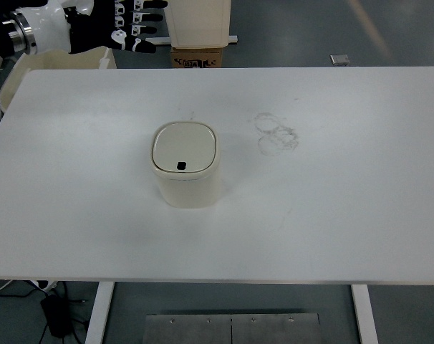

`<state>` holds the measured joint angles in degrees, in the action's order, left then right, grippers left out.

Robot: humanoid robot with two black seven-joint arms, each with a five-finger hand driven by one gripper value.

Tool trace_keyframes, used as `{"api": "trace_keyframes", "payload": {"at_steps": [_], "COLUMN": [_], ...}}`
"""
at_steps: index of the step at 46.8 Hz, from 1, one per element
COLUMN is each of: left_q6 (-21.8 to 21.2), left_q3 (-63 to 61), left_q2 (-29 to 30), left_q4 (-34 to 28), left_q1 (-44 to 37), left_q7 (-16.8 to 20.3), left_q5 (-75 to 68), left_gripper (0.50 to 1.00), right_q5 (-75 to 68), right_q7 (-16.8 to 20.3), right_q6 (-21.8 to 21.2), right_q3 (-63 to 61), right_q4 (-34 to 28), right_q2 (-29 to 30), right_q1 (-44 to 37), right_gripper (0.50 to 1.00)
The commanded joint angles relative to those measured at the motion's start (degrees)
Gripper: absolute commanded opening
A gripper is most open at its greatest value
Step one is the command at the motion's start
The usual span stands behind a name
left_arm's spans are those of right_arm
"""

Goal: Open trash can
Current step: 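Reach the left hand over the cream trash can lid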

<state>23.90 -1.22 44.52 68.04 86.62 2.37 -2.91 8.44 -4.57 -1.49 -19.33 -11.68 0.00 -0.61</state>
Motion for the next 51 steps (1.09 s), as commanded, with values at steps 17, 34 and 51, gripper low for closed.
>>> {"api": "trace_keyframes", "payload": {"at_steps": [17, 34, 51], "left_q6": [9.1, 11.1, 11.1], "left_q3": [-9.1, -12.9, -15.5], "left_q2": [2.4, 2.4, -1.3], "left_q4": [9.7, 13.7, 14.5], "left_q1": [10.1, 15.9, 14.9], "left_q7": [-7.9, -9.4, -13.1], "left_q5": [-12.3, -16.5, -20.4], "left_gripper": [1.000, 1.000, 1.000], "right_q5": [0.0, 0.0, 0.0], "right_q7": [0.0, 0.0, 0.0], "right_q6": [0.0, 0.0, 0.0], "right_q3": [0.0, 0.0, 0.0], "right_q4": [0.0, 0.0, 0.0], "right_q2": [0.0, 0.0, 0.0], "right_q1": [0.0, 0.0, 0.0], "right_gripper": [0.993, 0.993, 0.993]}}
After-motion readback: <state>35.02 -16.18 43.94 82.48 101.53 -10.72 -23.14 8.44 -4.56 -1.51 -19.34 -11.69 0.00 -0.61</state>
